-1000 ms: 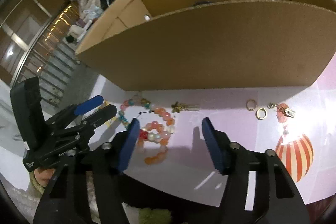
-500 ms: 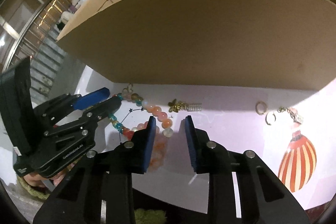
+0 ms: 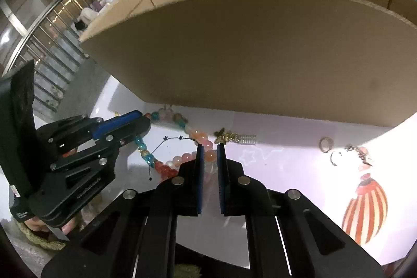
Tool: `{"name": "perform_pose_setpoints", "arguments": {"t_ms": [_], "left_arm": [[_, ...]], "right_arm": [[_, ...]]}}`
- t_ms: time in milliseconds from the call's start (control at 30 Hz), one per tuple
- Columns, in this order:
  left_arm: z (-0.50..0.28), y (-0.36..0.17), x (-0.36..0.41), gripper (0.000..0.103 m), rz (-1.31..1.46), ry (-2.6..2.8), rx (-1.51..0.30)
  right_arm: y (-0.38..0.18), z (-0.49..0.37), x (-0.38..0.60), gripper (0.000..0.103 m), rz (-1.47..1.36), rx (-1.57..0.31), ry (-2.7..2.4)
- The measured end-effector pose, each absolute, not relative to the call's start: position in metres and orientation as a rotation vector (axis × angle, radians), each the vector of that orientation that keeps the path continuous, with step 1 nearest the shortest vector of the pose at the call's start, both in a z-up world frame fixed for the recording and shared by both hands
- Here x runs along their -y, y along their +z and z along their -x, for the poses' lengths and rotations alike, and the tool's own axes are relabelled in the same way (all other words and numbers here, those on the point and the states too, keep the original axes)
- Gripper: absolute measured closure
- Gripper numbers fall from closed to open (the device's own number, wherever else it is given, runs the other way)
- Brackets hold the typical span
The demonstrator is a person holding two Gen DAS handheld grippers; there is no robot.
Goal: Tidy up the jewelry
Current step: 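Close the left tool on the beaded bracelet and lift it, then carry the bracelet over the box and open the left tool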
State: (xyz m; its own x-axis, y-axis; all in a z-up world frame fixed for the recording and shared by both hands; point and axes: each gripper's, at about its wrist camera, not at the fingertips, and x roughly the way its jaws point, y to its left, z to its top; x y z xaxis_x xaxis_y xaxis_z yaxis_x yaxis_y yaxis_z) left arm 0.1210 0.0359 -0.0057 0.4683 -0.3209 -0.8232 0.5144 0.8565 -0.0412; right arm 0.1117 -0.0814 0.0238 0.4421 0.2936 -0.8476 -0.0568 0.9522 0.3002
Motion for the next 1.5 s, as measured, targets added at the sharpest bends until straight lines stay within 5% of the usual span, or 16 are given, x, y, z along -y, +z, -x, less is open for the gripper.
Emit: {"name": "perform_pose_setpoints", "arguments": {"t_ms": [467,1000,1500], "left_arm": [[-0.094,0.052,-0.044,0.093,-0.103,-0.600,-0.854],[-0.100,0.169,-0.031,0.093,-0.093,-0.686,-0.540],[-0.222,0.093,-0.005,0.093,-0.179,-0.562,-0.771]], "right_arm": [[0.055,-0.078,0.084,0.096,-0.224,-0.929,0.234],[0.147,-0.126,0.107,0.096,-0.172,-0.668,0.315],[0.078,-0.239,0.114,0.095,-0.324,-0.978,0.384]]}}
